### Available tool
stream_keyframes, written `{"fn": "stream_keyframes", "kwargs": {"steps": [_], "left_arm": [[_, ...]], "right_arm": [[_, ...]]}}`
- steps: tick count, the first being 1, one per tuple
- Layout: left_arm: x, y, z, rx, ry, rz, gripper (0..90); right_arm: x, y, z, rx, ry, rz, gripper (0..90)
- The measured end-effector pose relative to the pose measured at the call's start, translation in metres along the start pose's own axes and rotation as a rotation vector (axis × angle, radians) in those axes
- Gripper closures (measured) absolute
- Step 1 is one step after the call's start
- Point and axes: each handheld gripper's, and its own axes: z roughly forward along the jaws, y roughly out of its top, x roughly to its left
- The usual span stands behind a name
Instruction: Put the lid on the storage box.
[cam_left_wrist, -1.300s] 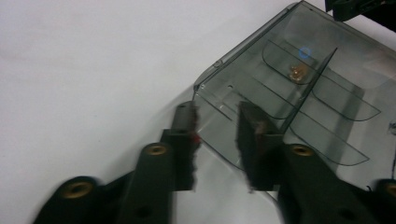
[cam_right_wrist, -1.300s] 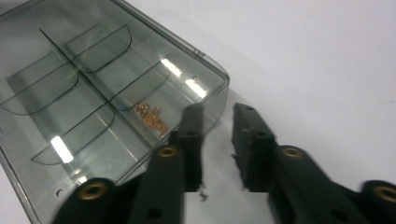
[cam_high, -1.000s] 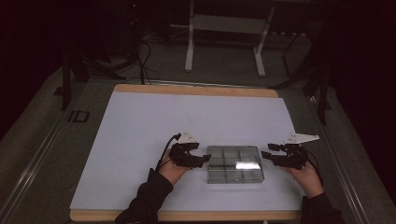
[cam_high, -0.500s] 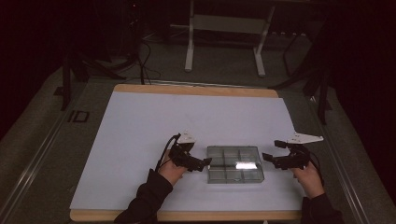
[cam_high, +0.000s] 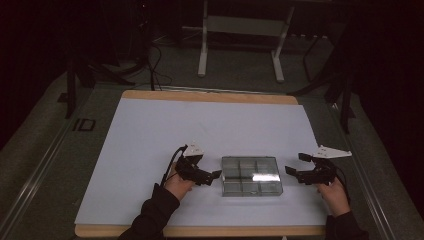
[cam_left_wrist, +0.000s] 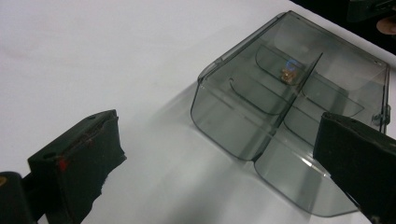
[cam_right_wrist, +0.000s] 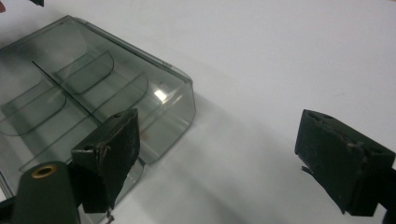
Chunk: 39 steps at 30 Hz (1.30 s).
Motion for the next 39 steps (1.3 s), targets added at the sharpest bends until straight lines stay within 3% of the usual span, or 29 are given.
{"fn": "stream_keyframes", "kwargs": {"steps": [6, 14, 19, 27, 32, 39], "left_arm": [[0.002, -0.008, -0.003, 0.009, 0.039, 0.019, 1.5], [0.01, -0.018, -0.01, -0.005, 0.036, -0.019, 1.5], [0.013, -0.024, -0.012, 0.005, 0.063, -0.015, 1.5], [0.015, -0.031, -0.018, -0.008, 0.068, -0.031, 1.5], [0.015, -0.035, -0.019, -0.008, 0.075, -0.028, 1.5], [0.015, -0.041, -0.021, -0.026, 0.08, -0.035, 1.5]], "right_arm": [[-0.004, -0.009, -0.003, 0.004, -0.01, 0.014, 13.2], [-0.007, -0.021, -0.007, 0.007, -0.024, 0.031, 12.7], [-0.006, -0.029, -0.006, 0.017, -0.018, 0.038, 13.1], [-0.005, -0.04, -0.009, 0.01, -0.038, 0.045, 13.3], [-0.004, -0.047, -0.008, 0.022, -0.048, 0.045, 13.3], [0.0, -0.052, -0.011, -0.015, -0.089, 0.018, 13.5]]}}
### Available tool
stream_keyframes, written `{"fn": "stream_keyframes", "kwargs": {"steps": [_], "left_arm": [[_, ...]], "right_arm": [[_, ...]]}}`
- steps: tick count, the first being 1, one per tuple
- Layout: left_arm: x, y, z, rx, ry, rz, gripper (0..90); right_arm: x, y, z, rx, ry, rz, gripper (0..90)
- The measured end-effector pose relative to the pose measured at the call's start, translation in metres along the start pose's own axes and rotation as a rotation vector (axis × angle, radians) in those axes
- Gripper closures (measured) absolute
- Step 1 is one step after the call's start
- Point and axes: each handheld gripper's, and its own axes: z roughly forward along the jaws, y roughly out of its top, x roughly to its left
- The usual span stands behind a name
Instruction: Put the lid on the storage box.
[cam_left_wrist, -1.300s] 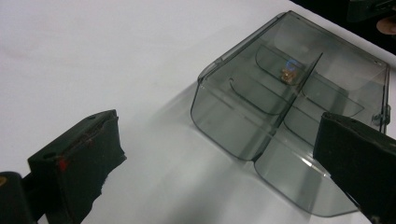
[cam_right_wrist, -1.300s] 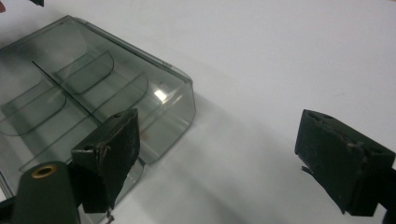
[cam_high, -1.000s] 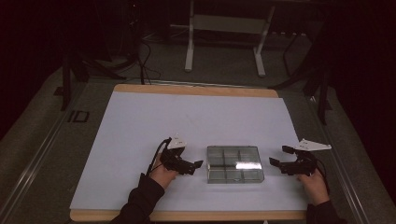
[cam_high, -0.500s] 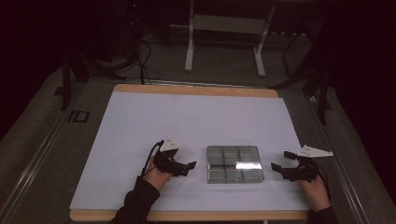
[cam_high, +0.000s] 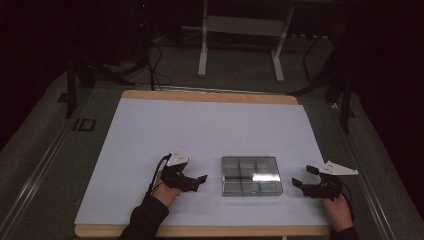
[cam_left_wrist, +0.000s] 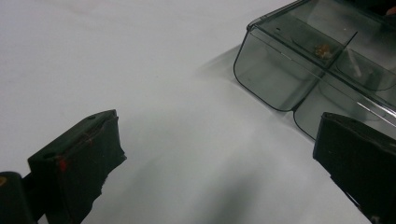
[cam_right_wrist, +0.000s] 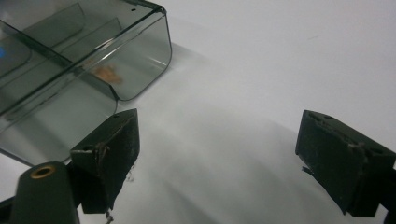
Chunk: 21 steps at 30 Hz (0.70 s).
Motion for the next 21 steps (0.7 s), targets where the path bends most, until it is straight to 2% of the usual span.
{"fn": "stream_keyframes", "kwargs": {"steps": [4, 9, 16, 17, 21], "left_arm": [[-0.0023, -0.0022, 0.0009, 0.003, 0.012, 0.014, 1.5], [-0.0037, -0.0034, -0.0004, -0.01, 0.025, 0.025, 1.5], [-0.0037, -0.0063, -0.0051, -0.067, 0.06, 0.007, 1.5], [-0.0043, -0.0072, -0.0067, -0.083, 0.079, 0.005, 1.5], [-0.0061, -0.0089, -0.0088, -0.112, 0.112, 0.002, 1.5]], "right_arm": [[0.0021, -0.002, 0.0002, -0.003, -0.028, -0.017, 13.7], [0.0016, -0.0032, -0.0012, -0.021, -0.054, 0.001, 13.8], [0.0012, -0.0048, -0.0034, -0.05, -0.096, 0.025, 13.9], [0.0011, -0.005, -0.0037, -0.054, -0.1, 0.025, 13.9], [0.0015, -0.0052, -0.0035, -0.053, -0.109, 0.029, 13.9]]}}
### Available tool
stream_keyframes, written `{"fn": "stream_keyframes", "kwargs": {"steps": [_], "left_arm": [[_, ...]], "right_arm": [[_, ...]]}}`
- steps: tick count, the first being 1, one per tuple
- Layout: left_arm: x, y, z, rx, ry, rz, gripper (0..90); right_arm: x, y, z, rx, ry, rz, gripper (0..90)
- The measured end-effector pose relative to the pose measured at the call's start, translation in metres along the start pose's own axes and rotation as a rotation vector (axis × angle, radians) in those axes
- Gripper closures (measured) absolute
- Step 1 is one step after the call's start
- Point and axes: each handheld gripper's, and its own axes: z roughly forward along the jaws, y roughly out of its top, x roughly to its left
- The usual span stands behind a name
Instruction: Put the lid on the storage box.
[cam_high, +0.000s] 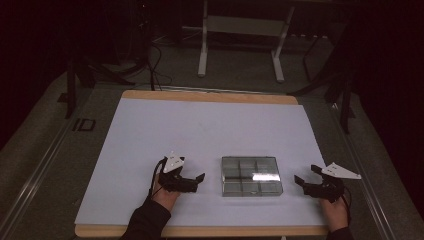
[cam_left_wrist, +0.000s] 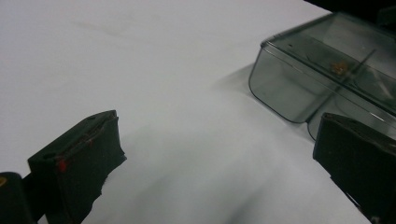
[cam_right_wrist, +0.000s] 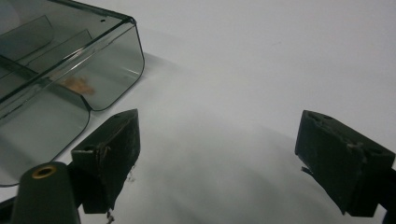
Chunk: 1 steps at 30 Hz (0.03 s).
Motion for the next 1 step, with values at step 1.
{"fn": "stream_keyframes", "kwargs": {"steps": [1], "left_arm": [[-0.0004, 0.0, 0.0001, -0.001, 0.002, 0.004, 1.5]], "right_arm": [[0.0001, 0.0, 0.0001, 0.001, -0.002, -0.002, 13.9]]}}
